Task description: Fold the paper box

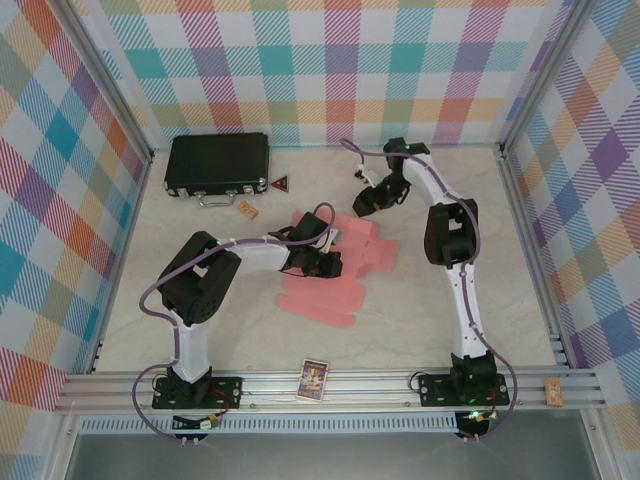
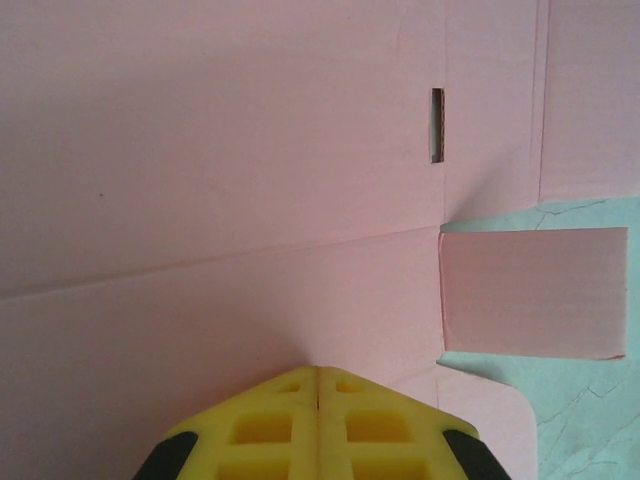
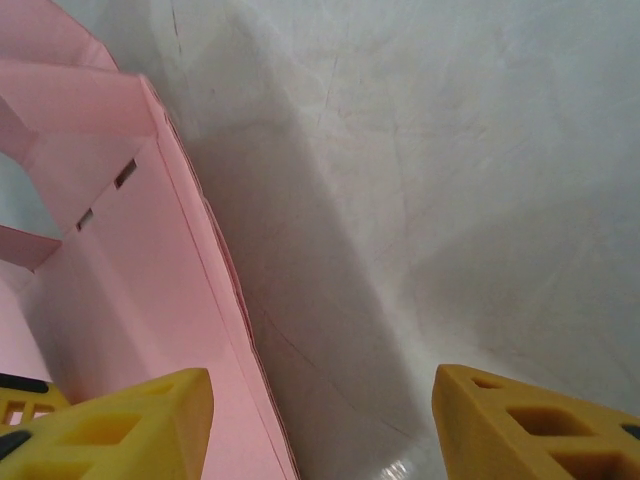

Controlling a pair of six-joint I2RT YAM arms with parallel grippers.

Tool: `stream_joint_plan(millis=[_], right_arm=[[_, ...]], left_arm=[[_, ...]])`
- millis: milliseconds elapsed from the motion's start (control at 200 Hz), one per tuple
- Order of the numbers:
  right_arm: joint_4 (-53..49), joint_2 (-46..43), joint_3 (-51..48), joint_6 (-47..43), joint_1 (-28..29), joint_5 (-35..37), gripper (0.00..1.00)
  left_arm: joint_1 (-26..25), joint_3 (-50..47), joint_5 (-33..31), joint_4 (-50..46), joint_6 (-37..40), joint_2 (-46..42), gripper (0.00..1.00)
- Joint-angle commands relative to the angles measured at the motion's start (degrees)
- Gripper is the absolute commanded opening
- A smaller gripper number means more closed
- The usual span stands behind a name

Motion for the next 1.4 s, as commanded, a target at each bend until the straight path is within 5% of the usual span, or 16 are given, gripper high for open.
stream_joint_plan(millis=[0, 230, 630, 1035, 1345, 1395], right_arm=[[-3.09, 0.56, 1.69, -2.48, 0.65, -1.79, 0.60], [-4.98, 0.92, 1.71, -4.61, 1.17, -4.29, 0.56], [-6.19, 0.49, 1.30, -6.09, 1.28, -4.88, 0.29], [-4.92, -2.31, -2.89, -8.37, 1.71, -4.03, 0.18], [10.08, -11.89, -15.39, -9.38, 2.13, 1.43, 0.03], [13.71, -14.47, -18.61, -10.55, 2.17, 2.33, 0.03]], left_arm=[[-1.18, -0.24, 1.03, -4.52, 1.67, 2.14, 0.00], [-1.27, 0.04, 1.12, -5.01, 2.05, 2.31, 0.00], [-1.27, 0.37, 0.23, -5.49, 2.09, 2.55, 0.00], [-1.27, 0.64, 0.31, -5.40, 2.04, 2.52, 0.00], [-1.22, 0.99, 0.83, -5.01, 1.67, -0.18, 0.00], [-1.26, 1.08, 0.36, -4.93, 1.40, -1.48, 0.12]])
